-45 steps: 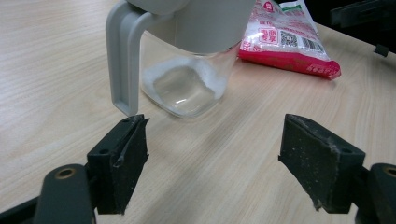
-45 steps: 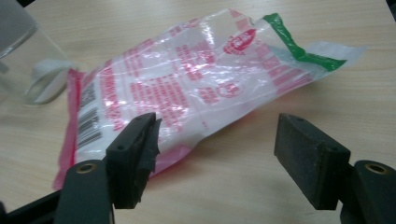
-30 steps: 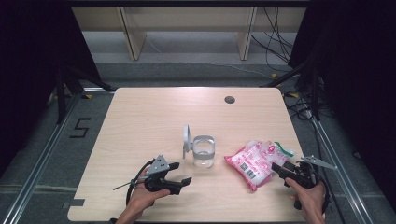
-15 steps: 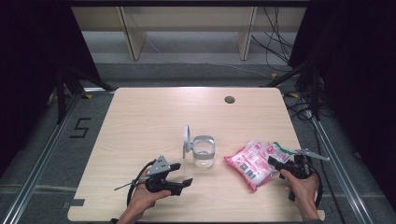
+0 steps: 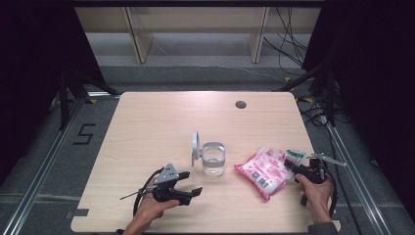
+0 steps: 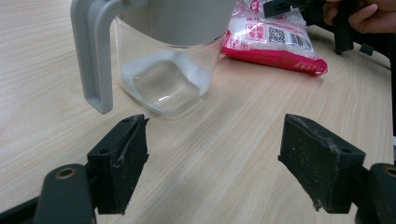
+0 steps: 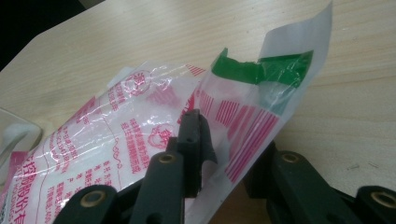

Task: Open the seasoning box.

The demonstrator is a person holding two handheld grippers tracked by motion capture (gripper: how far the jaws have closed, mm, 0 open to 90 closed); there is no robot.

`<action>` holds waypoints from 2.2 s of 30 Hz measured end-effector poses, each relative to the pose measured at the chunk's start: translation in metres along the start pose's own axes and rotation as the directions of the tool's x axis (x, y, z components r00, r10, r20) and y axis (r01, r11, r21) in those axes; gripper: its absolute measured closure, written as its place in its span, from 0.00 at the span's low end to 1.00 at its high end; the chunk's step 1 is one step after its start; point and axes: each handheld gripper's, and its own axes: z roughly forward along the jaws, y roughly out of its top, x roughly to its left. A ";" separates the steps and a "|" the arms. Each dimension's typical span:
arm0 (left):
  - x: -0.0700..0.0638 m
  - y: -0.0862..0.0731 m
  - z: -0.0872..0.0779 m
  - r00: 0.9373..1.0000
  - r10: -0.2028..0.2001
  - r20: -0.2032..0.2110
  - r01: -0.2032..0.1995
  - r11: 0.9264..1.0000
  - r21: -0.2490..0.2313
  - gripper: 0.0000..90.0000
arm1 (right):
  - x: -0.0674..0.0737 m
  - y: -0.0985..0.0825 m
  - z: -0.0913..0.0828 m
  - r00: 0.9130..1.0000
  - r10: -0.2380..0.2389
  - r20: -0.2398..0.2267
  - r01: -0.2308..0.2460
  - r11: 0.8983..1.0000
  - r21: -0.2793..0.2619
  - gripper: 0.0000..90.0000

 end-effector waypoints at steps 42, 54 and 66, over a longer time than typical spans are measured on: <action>-0.005 -0.002 0.005 0.995 0.095 -0.030 -0.094 0.995 0.026 0.26 | 0.110 0.016 -0.043 0.902 -0.367 -0.229 0.304 0.914 -0.270 1.00; -0.016 -0.002 0.026 0.998 0.067 -0.002 -0.067 0.996 0.051 0.26 | 0.138 0.024 -0.042 0.861 -0.388 -0.328 0.304 0.910 -0.281 1.00; -0.039 0.012 0.057 0.998 0.057 0.033 -0.058 0.998 0.027 0.29 | 0.151 0.046 -0.044 0.863 -0.368 -0.345 0.302 0.925 -0.233 1.00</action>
